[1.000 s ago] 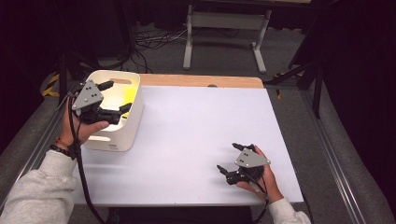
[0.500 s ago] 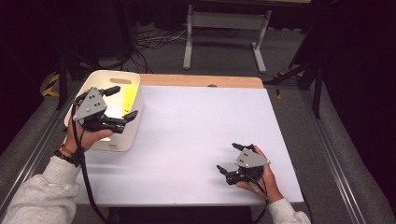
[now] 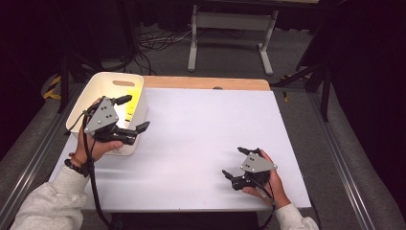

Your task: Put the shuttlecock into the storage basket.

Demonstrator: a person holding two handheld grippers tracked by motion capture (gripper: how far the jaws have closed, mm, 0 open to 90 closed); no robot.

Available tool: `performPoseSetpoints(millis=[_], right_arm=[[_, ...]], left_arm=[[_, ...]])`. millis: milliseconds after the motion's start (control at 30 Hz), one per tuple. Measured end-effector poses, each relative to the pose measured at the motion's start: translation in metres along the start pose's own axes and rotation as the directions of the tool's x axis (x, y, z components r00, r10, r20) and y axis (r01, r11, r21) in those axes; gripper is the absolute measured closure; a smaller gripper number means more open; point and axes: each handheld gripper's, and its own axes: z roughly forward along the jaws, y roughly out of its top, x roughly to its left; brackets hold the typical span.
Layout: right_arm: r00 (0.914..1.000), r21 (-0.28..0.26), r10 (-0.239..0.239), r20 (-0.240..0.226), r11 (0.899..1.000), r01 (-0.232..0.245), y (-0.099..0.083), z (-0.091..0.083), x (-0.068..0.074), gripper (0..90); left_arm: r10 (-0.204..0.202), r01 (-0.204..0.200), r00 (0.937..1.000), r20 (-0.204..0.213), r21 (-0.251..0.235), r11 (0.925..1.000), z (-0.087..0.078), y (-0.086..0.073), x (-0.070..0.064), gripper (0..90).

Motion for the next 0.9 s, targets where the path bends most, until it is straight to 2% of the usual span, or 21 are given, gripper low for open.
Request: performPoseSetpoints(millis=[533,900], right_arm=[[0.9999,-0.010,-0.013,0.002,1.000,0.013,0.002,0.000,0.003,8.9],[0.9998,-0.020,-0.015,0.011,1.000,0.015,0.004,-0.001,0.004,8.9]], left_arm=[[0.014,-0.013,0.9996,0.025,-0.028,0.9995,0.001,-0.008,-0.021,8.9],[0.030,-0.029,0.9986,0.044,-0.026,0.9992,0.001,-0.015,-0.036,9.1]])
